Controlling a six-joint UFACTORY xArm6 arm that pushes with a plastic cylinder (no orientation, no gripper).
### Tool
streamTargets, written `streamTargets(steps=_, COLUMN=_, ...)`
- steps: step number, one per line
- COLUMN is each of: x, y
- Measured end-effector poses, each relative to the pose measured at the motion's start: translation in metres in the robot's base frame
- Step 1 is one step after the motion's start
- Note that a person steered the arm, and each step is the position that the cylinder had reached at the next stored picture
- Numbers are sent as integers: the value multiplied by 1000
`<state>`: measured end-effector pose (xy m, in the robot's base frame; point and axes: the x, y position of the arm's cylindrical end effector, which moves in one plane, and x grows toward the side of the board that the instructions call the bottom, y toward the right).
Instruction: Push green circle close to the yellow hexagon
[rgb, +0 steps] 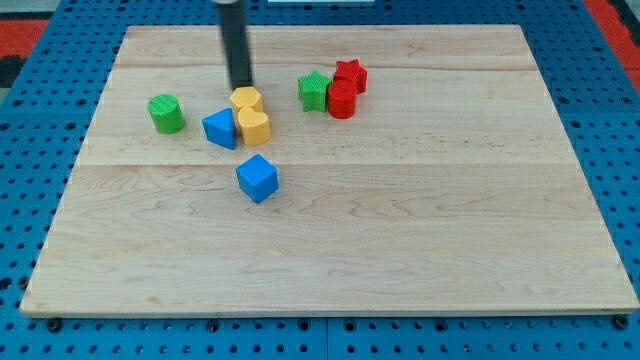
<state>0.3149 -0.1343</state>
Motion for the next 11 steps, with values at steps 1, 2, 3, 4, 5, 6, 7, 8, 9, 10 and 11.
streamTargets(steps=1, x=-2, y=-87)
streamTargets(steps=2, x=61, y=-108)
streamTargets(steps=3, x=80, y=-83)
streamTargets(steps=4, x=19, y=-50)
streamTargets(steps=5, x=2, y=-74)
streamTargets(steps=6, x=2, y=-63)
streamTargets(steps=7, x=10, y=-92)
streamTargets(steps=8, x=27, y=-110)
streamTargets(steps=9, x=35, y=-100)
streamTargets(steps=10, x=14, y=-45)
streamTargets(steps=11, x=-2, y=-34)
